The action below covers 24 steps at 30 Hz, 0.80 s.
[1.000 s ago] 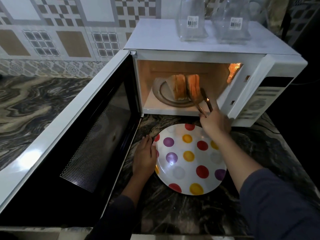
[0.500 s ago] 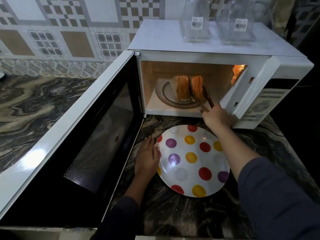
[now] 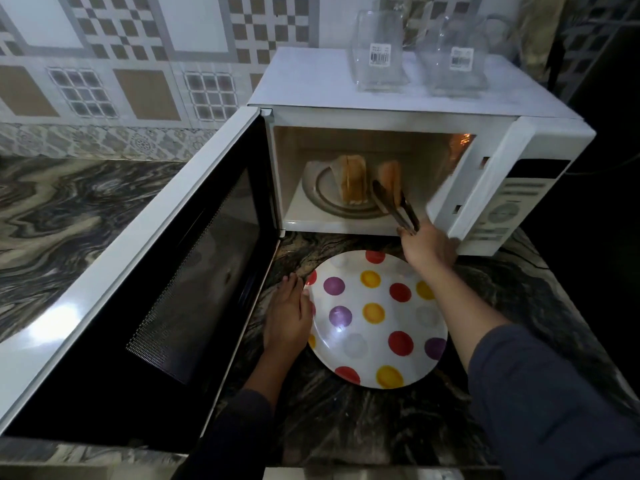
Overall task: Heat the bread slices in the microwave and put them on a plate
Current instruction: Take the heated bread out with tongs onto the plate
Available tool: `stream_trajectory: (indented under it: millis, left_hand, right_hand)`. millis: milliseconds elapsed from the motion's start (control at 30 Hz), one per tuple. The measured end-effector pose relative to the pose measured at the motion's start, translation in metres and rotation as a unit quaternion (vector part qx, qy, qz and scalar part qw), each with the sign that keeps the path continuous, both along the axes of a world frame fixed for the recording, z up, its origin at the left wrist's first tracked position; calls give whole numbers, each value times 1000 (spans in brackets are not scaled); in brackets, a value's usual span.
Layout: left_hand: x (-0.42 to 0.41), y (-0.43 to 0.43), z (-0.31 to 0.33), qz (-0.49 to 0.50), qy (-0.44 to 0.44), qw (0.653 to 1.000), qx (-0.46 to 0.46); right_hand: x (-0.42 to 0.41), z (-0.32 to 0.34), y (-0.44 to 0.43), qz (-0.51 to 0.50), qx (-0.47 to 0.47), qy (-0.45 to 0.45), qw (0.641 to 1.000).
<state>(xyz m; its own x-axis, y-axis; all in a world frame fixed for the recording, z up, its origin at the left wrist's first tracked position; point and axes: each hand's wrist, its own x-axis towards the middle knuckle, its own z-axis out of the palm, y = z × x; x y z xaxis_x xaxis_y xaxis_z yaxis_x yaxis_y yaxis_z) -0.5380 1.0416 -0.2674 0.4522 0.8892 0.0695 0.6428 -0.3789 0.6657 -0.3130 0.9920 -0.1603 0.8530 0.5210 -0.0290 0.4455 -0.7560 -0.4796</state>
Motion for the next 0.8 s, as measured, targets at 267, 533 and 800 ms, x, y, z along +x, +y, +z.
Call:
stream_trajectory:
  millis: [267,533,800]
  left_hand:
    - [-3,-8,7,5,29,999,23]
    - [-2,-32,8,32,33,998,46]
    - [-4,-49,7,31,50,997,50]
  right_hand:
    - [-28,-16,-67,-14,50,19,998]
    - [-80,-41,-143,-35,50,15,998]
    - [-109,-59,-185,-49,-15,3,999]
